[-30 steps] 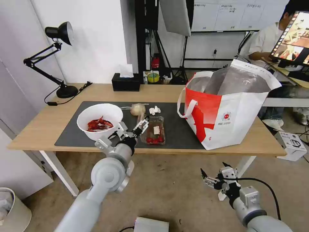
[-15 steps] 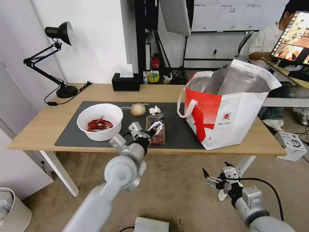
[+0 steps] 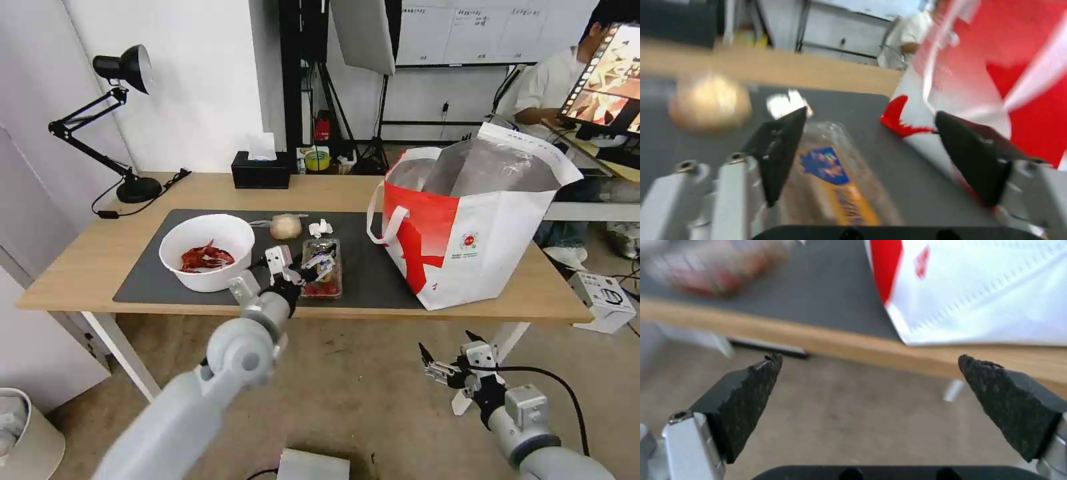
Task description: Pick up the trash from the table and place it into the takeout bag.
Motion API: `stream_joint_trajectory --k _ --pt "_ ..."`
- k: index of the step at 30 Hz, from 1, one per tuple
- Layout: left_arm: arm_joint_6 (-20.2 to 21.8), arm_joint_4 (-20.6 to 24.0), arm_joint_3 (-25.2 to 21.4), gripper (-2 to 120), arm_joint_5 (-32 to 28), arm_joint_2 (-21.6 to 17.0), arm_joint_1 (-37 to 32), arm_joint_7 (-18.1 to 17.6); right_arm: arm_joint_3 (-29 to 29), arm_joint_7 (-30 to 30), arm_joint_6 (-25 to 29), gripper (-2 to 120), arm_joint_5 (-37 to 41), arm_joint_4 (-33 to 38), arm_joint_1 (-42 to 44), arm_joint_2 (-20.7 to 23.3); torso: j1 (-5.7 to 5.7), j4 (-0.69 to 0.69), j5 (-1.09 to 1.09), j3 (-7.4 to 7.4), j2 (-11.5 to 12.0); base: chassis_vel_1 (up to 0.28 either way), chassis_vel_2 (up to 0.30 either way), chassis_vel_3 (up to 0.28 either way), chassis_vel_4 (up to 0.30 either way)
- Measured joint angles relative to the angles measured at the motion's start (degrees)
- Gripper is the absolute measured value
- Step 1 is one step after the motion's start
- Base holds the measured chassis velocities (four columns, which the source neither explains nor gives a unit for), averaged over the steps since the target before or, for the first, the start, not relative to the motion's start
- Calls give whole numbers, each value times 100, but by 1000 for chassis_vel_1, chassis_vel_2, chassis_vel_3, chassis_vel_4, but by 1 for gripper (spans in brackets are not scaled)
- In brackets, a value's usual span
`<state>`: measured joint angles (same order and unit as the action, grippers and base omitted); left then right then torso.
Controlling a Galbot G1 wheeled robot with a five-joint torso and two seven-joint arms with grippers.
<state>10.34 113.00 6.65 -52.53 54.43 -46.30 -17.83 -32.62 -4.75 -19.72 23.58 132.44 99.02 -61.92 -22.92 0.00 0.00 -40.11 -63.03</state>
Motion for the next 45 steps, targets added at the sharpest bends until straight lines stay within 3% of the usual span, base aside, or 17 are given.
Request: stream_joint_trajectory --k 1,3,5,6,8,15,17,21,30,35,45 --pt "-62 -66 163 68 362 -231 112 324 -1 -5 29 100 358 46 -68 43 0 0 -1 0 0 0 0 0 0" --pt "-86 -99 238 67 490 -314 161 425 -5 -5 39 100 478 62 -98 63 0 0 0 0 0 0 0 0 0" --pt "-193 -292 597 54 921 -561 374 804 -56 42 122 100 1116 123 -240 216 0 1 -1 0 0 0 0 0 0" --pt "-193 -292 597 54 921 -561 374 804 -56 42 122 100 1116 123 -240 216 0 1 -1 0 0 0 0 0 0" --pt "-284 -490 802 42 1169 -632 537 1053 -83 119 180 100 1782 179 -312 322 0 -1 -1 0 0 0 0 0 0" --pt "-317 -741 1034 23 1210 -639 741 1212 -83 209 295 100 2868 238 -491 397 0 1 0 0 0 0 0 0 0" --pt "-295 -945 1291 11 1197 -592 1005 1434 -139 197 317 100 3400 306 -545 382 0 0 1 0 1 0 0 0 0" --pt "-282 -1117 1540 0 1171 -526 1239 1564 -140 89 313 100 3952 267 -878 484 0 -3 2 0 0 0 0 0 0" --pt "-274 -1376 1598 0 968 -406 1356 1472 63 -339 128 100 5362 -188 -2081 861 -1 0 1 0 1 0 0 0 0" --pt "-275 -1424 1575 0 957 -415 1358 1455 245 -505 41 100 5731 -405 -2462 933 0 0 0 0 1 0 0 0 0" --pt "-285 -1508 1576 0 998 -419 1350 1422 1313 -1125 -461 100 6145 -1236 -3691 728 0 0 0 0 0 0 0 0 0"
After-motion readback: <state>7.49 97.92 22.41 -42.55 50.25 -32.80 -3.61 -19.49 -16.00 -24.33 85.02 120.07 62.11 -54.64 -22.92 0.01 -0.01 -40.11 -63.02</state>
